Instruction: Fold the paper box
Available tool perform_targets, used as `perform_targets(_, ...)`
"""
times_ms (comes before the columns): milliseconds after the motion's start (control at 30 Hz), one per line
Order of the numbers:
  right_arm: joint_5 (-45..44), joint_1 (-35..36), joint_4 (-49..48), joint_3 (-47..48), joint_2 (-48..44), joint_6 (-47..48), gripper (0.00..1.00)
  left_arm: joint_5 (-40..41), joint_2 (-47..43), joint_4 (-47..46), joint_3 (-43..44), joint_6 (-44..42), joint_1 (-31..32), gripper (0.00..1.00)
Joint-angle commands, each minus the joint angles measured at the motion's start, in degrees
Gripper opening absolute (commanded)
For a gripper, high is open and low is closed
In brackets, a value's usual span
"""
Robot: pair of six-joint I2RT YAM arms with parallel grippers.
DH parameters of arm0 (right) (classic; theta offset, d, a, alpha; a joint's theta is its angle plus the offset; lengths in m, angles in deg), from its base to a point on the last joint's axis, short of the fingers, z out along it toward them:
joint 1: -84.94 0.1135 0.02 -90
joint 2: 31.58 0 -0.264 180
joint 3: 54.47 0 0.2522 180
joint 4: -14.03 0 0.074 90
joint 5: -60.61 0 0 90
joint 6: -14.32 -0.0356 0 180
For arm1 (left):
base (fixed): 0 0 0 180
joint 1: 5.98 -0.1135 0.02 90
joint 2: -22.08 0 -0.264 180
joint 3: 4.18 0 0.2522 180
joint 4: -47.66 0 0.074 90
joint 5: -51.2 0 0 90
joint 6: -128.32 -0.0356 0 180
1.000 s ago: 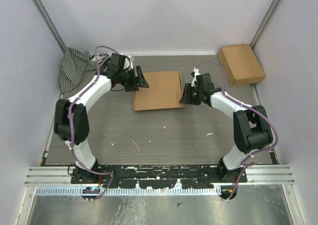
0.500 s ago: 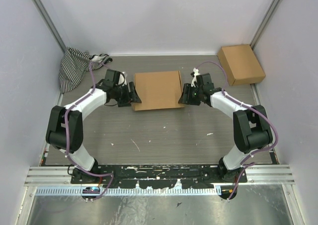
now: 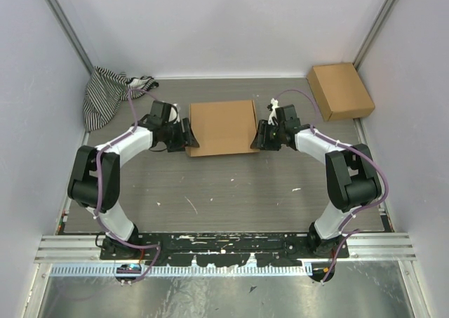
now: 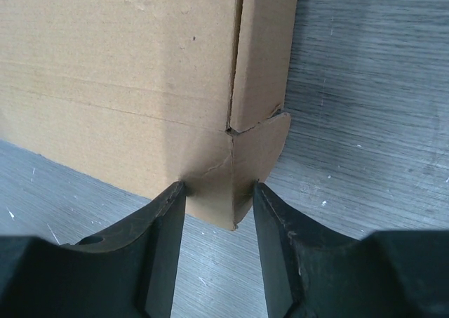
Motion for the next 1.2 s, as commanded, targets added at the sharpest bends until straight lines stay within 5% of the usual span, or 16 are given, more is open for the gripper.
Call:
perform_targets(0, 1.08, -0.05, -1.94, 1.15, -0.71, -0.32, 0.49, -0.61, 1.13, -2.64, -0.43, -0.25, 0.30, 0.69)
perform_targets(533, 5.12, -0.08, -2.06, 1.45, -1.06, -0.45, 0.38, -4.99, 1.83, -2.48, 0.85, 0.57, 1.43, 0.50)
perform_targets(1167, 3.70, -0.02, 10.19, 8.70, -2.79, 0.82, 0.40, -10.46, -1.46, 5.01, 5.38, 0.22, 1.38, 0.50)
